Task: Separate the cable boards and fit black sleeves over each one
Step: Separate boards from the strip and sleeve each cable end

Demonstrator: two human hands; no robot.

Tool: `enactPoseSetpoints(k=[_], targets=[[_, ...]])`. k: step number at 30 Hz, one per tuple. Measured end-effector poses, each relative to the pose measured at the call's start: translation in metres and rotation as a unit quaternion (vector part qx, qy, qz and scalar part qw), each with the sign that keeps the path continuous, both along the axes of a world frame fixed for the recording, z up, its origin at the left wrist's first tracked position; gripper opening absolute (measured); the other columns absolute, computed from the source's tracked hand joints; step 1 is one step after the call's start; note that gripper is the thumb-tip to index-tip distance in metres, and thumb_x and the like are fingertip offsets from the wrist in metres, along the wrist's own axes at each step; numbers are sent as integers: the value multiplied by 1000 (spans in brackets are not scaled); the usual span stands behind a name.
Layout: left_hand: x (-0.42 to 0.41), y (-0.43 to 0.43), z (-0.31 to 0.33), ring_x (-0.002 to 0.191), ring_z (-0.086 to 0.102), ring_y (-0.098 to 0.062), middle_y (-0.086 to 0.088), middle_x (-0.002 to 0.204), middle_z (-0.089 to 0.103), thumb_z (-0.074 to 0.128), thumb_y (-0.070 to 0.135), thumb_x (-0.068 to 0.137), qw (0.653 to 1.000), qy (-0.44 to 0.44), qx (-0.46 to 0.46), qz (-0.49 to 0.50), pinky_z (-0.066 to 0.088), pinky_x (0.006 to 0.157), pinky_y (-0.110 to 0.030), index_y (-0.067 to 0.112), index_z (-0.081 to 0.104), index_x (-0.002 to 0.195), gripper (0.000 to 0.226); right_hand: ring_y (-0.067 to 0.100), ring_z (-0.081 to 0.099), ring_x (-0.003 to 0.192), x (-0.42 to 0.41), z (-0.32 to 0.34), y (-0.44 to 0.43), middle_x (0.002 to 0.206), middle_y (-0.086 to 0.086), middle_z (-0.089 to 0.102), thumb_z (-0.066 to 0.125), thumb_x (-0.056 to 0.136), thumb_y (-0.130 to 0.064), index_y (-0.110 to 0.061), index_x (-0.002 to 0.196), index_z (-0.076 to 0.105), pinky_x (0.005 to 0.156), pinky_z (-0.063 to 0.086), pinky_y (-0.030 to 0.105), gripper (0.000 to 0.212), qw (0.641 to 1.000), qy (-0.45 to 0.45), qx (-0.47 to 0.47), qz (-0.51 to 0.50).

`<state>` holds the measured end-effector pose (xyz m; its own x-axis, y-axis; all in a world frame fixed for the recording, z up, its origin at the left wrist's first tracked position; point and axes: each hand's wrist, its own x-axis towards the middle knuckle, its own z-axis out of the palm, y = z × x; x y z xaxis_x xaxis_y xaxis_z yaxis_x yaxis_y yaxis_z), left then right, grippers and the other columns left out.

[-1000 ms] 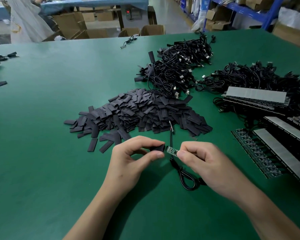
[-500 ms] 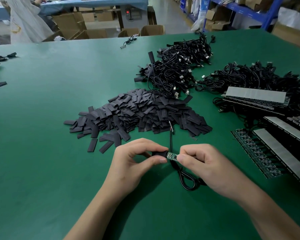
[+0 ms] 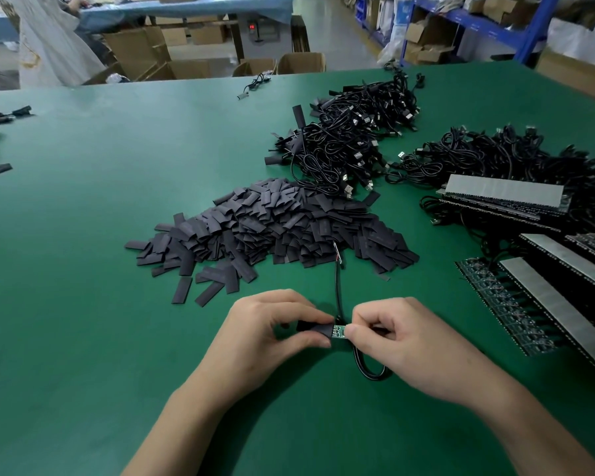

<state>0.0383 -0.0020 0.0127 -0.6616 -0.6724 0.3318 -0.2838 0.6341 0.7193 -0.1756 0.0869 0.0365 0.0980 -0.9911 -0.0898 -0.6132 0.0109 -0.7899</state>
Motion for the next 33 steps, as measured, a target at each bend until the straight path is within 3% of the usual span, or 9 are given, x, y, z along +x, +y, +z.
enactPoseSetpoints(k=[3,7,12,16,18,20,23,26,33], targets=[[1,-1,0,89,70,-3,16,94,74,83,37,81,1000,-6,5,-3,56,82,-31,25,82,100,23,7,29,54,-2,-1,-2,57,-11,34,58,100,-40,-20,65,45,52,25,26,43,1000,-12,2,0],[1,0,0,88,70,-3,17,94,74,83,40,80,1000,-9,11,-4,56,82,-32,26,81,101,24,14,27,58,-4,-3,-5,61,-7,29,52,89,-61,-16,68,40,56,24,37,51,998,-51,25,7],[-3,4,0,86,71,-8,15,92,74,85,31,82,999,14,37,-14,55,80,-30,25,82,99,19,13,25,56,-4,-5,-5,59,-10,28,50,88,-64,-22,65,41,54,21,35,48,995,-78,44,31],[-4,5,0,86,71,-9,16,91,74,85,27,82,999,34,39,-17,52,78,-22,24,82,98,16,10,30,55,-2,-4,-3,57,-10,35,45,89,-67,-25,70,54,53,26,30,46,998,-52,11,26],[-3,3,-1,85,71,-10,16,91,74,84,29,82,999,38,30,-1,54,76,-28,23,82,98,16,7,33,54,-2,-1,-1,57,-11,40,46,93,-62,-26,79,62,52,26,24,42,999,-43,-16,22],[-2,2,-2,85,71,-10,16,92,74,83,32,83,999,44,14,15,54,75,-33,24,81,97,17,8,36,55,-5,1,-1,58,-5,43,49,98,-52,-26,83,65,52,28,29,35,998,-52,-23,14],[-3,3,-3,85,71,-9,16,92,74,83,33,83,998,51,1,24,54,74,-28,24,81,98,16,8,37,54,-8,2,-2,58,-2,47,56,103,-39,-26,80,66,52,30,31,29,999,-33,-24,4],[-5,5,-4,83,70,-8,16,91,74,84,30,83,998,57,-6,21,52,75,-21,22,81,97,16,9,38,54,-7,3,-2,61,6,51,57,101,-38,-27,79,67,53,29,29,27,999,-31,-23,0],[-8,9,-5,81,69,-7,13,89,73,85,28,83,997,68,-37,30,53,72,-22,20,81,97,17,5,37,52,-3,-2,-2,56,-11,47,61,100,-35,-30,79,68,52,30,23,22,998,-41,-37,-22]])
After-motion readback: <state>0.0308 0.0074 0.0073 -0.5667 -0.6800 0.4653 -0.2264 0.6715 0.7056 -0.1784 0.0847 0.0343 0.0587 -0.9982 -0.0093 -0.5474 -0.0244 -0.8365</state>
